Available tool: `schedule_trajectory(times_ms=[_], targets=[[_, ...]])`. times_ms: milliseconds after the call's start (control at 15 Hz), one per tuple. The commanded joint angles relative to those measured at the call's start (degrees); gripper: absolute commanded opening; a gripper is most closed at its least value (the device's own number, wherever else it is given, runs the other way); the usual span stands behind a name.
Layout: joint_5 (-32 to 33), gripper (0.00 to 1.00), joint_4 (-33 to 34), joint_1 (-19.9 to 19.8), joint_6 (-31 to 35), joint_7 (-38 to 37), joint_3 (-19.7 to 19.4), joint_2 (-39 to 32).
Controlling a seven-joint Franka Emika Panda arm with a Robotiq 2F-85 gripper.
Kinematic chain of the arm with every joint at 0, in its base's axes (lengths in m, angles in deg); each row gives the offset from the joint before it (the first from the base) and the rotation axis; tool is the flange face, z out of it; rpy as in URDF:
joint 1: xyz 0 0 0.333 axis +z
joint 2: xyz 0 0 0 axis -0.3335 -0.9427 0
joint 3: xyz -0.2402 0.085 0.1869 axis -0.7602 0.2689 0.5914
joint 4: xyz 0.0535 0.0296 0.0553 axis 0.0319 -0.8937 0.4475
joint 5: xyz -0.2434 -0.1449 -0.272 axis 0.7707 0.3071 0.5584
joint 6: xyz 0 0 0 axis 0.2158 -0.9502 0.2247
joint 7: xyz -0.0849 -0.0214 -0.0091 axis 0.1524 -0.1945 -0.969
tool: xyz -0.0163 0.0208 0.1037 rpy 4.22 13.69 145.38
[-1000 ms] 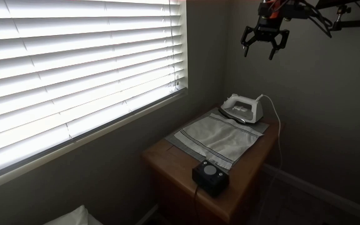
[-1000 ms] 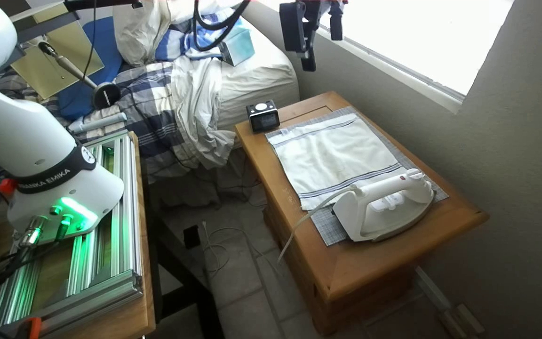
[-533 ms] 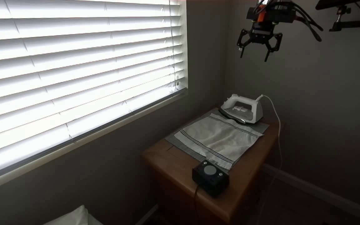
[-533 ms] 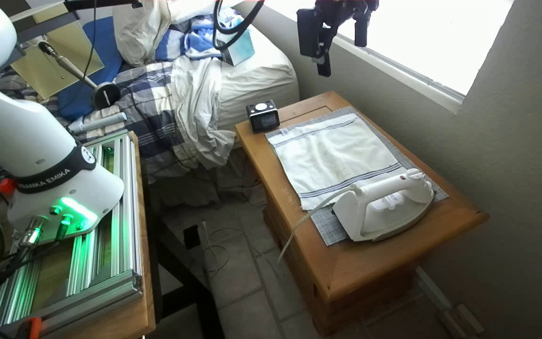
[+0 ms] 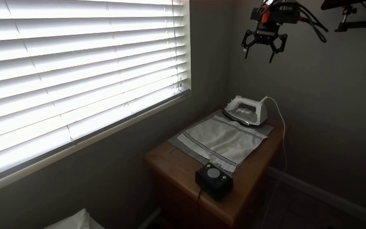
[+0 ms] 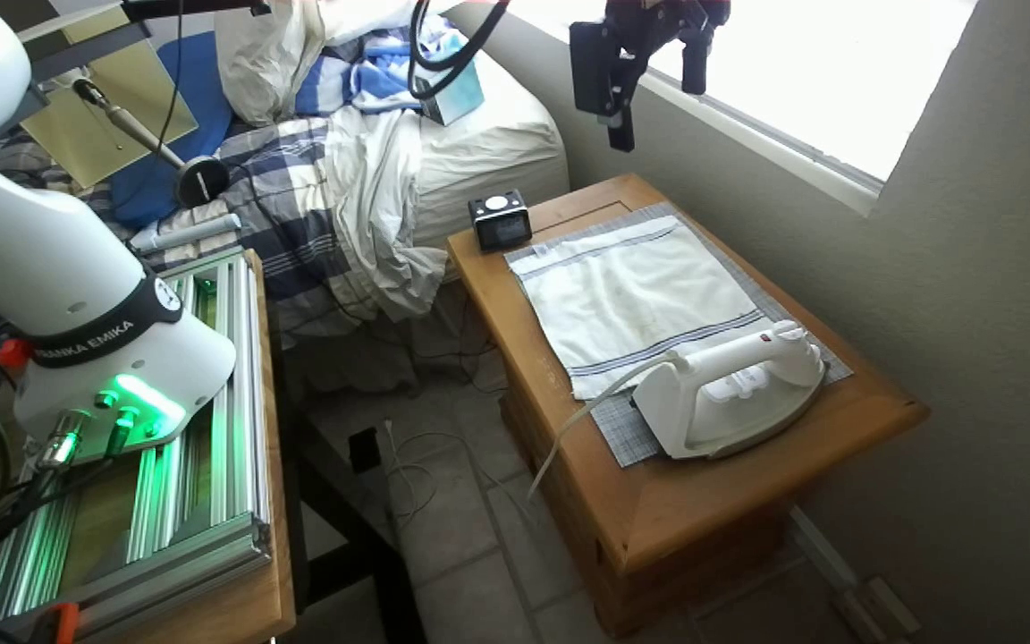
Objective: Press the left button on the iron
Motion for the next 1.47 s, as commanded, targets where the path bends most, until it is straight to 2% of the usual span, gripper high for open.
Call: schedule_trajectory(times_ms=[0, 67, 133, 200, 800, 933, 1333, 1400], targets=[[-2.3, 1.00, 6.4, 0.9, 0.5, -2.4, -3.1, -7.0], [-2.5, 0.75, 7.9, 0.9, 0.7, -3.2, -3.8, -8.5], [-3.4, 0.74, 9.8, 1.0, 0.4, -3.5, -4.4, -10.4], [-3.8, 0.68, 11.4, 1.1, 0.3, -4.0, -5.0, -12.1], [-6.8, 0.04, 23.7, 3.8, 0.8, -17.2, -8.0, -27.6], [-6.2, 0.00, 26.1, 4.3, 0.6, -19.6, -8.8, -30.3], [-5.9, 0.00, 31.6, 4.7, -0.7, -22.7, -9.9, -36.8], [-6.8, 0.00, 32.3, 4.1, -1.8, -21.9, -9.2, -37.5]])
